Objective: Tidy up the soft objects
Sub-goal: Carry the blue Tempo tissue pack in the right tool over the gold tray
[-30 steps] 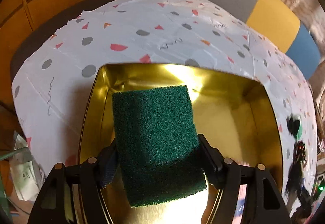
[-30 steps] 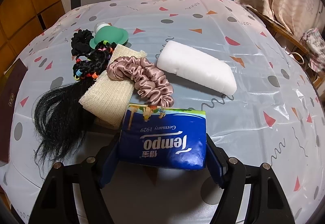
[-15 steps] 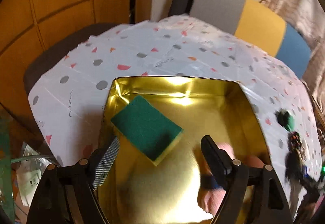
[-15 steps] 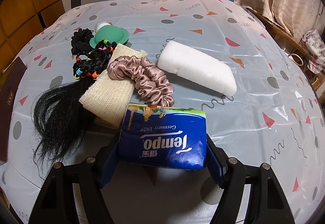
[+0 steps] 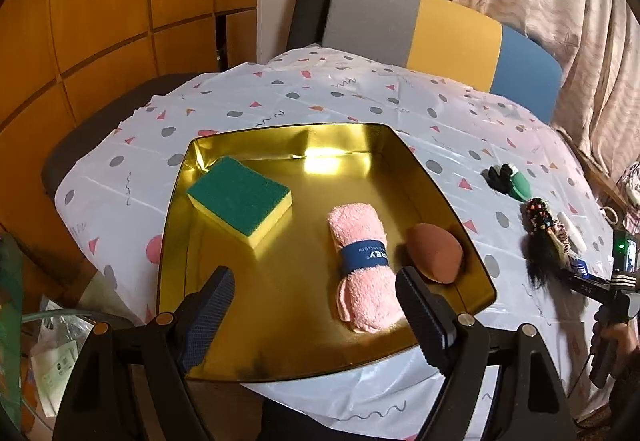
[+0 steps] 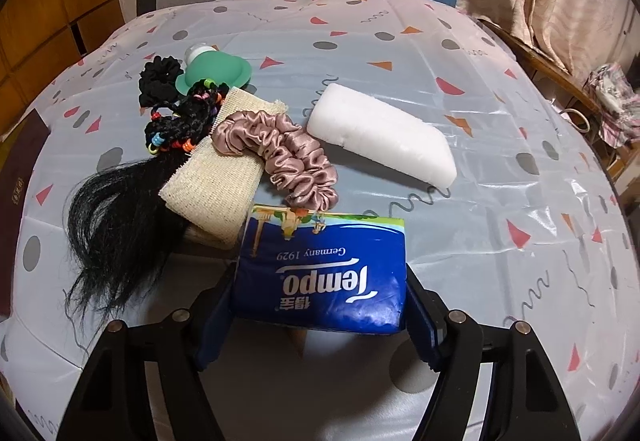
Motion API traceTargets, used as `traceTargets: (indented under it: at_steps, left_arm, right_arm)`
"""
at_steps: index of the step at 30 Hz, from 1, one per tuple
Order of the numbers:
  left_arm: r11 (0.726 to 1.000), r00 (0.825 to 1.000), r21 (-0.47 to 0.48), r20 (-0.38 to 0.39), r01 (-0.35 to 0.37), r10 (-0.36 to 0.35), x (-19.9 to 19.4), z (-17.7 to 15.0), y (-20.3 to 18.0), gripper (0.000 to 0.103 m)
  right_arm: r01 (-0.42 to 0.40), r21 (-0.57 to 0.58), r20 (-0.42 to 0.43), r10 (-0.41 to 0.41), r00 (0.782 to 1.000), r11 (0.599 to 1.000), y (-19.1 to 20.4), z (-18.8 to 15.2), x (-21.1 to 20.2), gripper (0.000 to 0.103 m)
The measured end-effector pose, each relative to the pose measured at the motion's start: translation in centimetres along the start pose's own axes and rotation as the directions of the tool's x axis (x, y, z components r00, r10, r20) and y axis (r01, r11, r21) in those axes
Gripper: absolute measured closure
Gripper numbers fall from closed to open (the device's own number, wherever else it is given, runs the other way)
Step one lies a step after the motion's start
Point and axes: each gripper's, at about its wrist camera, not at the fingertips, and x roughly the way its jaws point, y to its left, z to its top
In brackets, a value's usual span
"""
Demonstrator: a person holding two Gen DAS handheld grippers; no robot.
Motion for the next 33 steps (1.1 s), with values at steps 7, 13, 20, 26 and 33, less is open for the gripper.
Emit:
traceTargets:
  at_steps: [7, 13, 20, 26, 33]
  left_arm:
    - [1.0, 1.0, 0.018, 0.013, -0.012, 0.012, -0.6, -0.5, 0.5, 0.019]
    - [1.0, 0.999, 0.001, 0.04, 0.01, -0.01, -1.3, -0.8, 1.0, 0.019]
    - [0.999, 0.998, -0.019, 0.049, 0.027, -0.026, -1.4, -1.0, 1.7, 0.019]
    - [0.999, 0.998, -0.04, 0.057, 0.022, -0.02, -1.5, -1.2, 2.9, 0.019]
    - [0.997, 0.999, -0.079, 0.053, 0.001, 0.003, -1.5, -1.2, 4.7, 0.019]
  right_arm:
    - [0.022, 0.001, -0.003, -0.022, 1.0, 1.0, 0.3, -0.5, -1.2, 0.029]
    - [0.073, -0.039, 0.1, -0.069, 0.993, 0.997, 1.8, 0.5, -5.0, 0.029]
    - [-0.039, -0.15, 0.19, 0.067, 0.979, 0.988, 7.3, 3.2, -9.2, 0.029]
    - [-0.181, -0.312, 0.173, 0.243, 0.954, 0.933, 16.8, 4.7, -10.4, 0.029]
    - [-0.316, -0.402, 0.108, 0.388, 0.915, 0.859, 25.8, 4.9, -10.4, 0.029]
